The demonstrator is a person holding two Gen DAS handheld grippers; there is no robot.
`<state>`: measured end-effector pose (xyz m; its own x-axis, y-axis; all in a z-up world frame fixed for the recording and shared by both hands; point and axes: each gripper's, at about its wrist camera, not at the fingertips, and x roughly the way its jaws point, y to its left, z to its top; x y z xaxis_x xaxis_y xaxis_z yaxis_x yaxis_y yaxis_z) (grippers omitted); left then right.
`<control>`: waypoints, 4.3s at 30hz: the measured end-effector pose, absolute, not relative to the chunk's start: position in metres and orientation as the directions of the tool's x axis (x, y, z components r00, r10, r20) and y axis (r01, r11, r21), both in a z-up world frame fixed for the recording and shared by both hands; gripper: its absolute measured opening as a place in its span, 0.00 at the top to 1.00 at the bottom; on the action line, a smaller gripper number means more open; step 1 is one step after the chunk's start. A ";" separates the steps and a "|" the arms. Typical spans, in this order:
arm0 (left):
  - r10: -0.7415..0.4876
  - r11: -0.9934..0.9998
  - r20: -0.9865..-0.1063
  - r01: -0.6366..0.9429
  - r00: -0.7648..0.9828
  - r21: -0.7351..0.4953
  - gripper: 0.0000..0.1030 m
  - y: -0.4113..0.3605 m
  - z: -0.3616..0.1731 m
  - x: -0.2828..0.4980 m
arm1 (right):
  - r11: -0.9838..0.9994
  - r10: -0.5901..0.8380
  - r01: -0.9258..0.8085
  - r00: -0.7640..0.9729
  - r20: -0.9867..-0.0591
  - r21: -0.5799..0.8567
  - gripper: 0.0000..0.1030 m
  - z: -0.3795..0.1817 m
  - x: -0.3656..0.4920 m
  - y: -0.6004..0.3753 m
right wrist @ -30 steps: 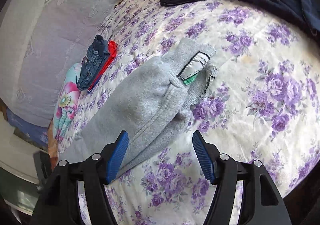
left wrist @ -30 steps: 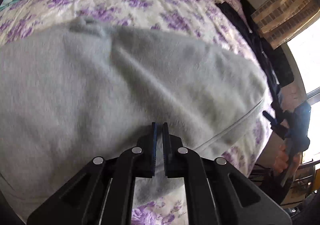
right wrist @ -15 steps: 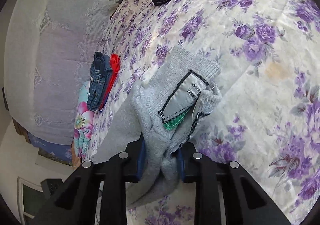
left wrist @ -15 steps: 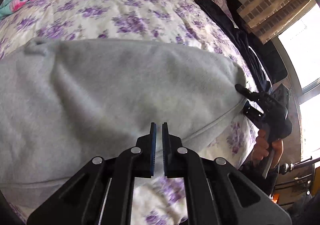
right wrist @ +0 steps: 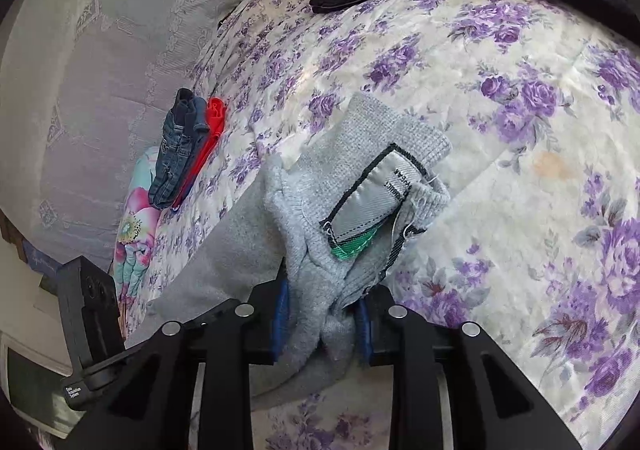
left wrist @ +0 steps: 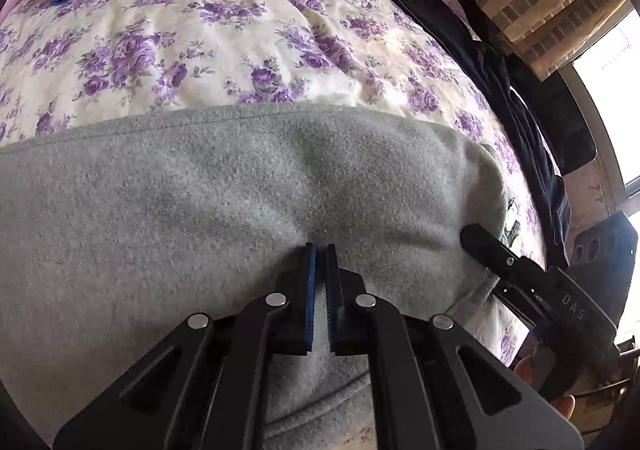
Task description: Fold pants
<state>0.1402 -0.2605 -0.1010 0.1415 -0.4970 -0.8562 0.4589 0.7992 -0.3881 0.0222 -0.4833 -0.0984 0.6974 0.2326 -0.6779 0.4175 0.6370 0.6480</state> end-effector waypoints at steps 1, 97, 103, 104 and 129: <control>-0.496 0.799 -0.855 0.464 0.149 -0.382 0.96 -0.257 -0.100 0.132 | 0.635 0.233 0.419 0.697 -0.678 0.649 0.72 -0.099 0.022 -0.484; -0.443 0.716 -0.678 -0.224 0.586 -0.661 0.15 0.203 -0.070 0.088 | 0.943 0.329 -0.164 0.573 -0.751 0.289 0.56 -0.004 0.015 -0.194; -0.359 0.770 -0.749 -0.277 0.557 -0.575 0.15 0.186 -0.099 0.120 | 0.941 0.306 -0.076 0.598 -0.741 0.328 0.55 -0.005 -0.001 -0.224; -0.333 0.789 -0.766 -0.282 0.550 -0.545 0.15 0.181 -0.099 0.128 | 0.940 0.306 -0.066 0.599 -0.740 0.335 0.55 -0.006 -0.003 -0.227; -0.321 0.937 -0.637 0.135 0.701 -0.323 0.70 0.093 0.014 0.092 | 0.883 0.449 -0.287 0.284 -0.847 0.371 0.87 -0.046 0.112 -0.099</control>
